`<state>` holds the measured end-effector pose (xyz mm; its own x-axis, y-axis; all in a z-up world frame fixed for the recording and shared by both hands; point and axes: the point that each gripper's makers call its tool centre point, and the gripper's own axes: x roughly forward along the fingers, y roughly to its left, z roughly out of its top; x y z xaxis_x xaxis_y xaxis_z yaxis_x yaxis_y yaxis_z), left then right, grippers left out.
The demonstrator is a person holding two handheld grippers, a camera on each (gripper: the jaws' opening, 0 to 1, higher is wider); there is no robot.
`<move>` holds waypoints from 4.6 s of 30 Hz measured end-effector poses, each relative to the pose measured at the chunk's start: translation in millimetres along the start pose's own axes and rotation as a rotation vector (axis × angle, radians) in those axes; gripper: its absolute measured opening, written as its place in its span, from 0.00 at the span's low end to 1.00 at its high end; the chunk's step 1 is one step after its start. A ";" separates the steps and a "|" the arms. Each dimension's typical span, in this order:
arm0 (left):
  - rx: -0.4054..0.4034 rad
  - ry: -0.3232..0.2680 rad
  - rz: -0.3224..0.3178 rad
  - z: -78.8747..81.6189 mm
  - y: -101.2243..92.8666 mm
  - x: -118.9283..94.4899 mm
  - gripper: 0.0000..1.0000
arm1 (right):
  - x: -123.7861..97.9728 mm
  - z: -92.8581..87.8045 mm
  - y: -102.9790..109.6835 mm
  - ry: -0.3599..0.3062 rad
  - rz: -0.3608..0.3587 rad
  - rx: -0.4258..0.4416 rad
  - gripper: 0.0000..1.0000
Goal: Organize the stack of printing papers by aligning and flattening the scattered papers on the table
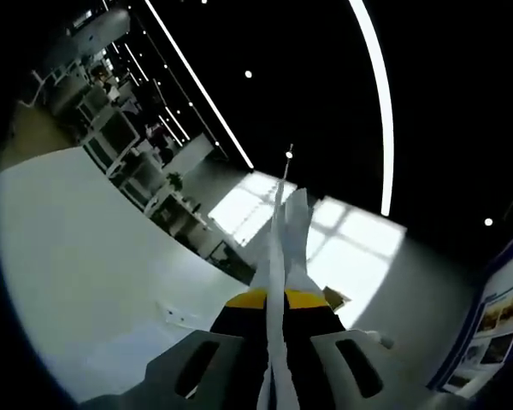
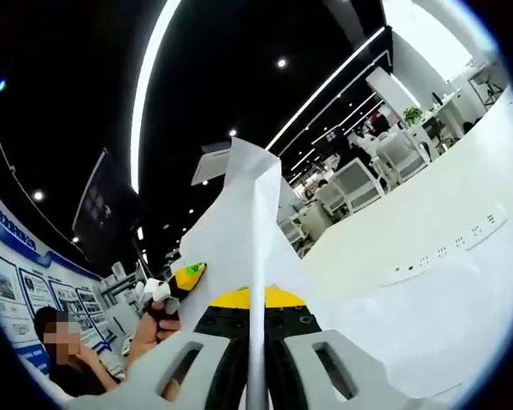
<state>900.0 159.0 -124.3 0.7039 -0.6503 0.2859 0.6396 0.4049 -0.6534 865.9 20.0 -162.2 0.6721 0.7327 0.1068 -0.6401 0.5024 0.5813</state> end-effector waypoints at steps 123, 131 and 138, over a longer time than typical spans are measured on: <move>0.016 -0.066 0.025 15.3 2.8 -4.3 0.06 | 38.0 -63.6 23.1 0.022 0.016 -0.014 0.60; 0.020 -0.065 0.028 13.1 2.1 -4.6 0.06 | 31.0 -46.6 8.3 -0.012 -0.047 -0.060 0.68; 0.025 -0.063 0.029 14.8 3.6 -3.5 0.06 | 12.6 -7.5 -15.0 -0.104 -0.122 -0.082 0.69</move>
<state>904.4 172.2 -117.3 0.7399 -0.5963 0.3114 0.6254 0.4393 -0.6449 881.3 25.2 -175.6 0.7789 0.6145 0.1251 -0.5767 0.6235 0.5278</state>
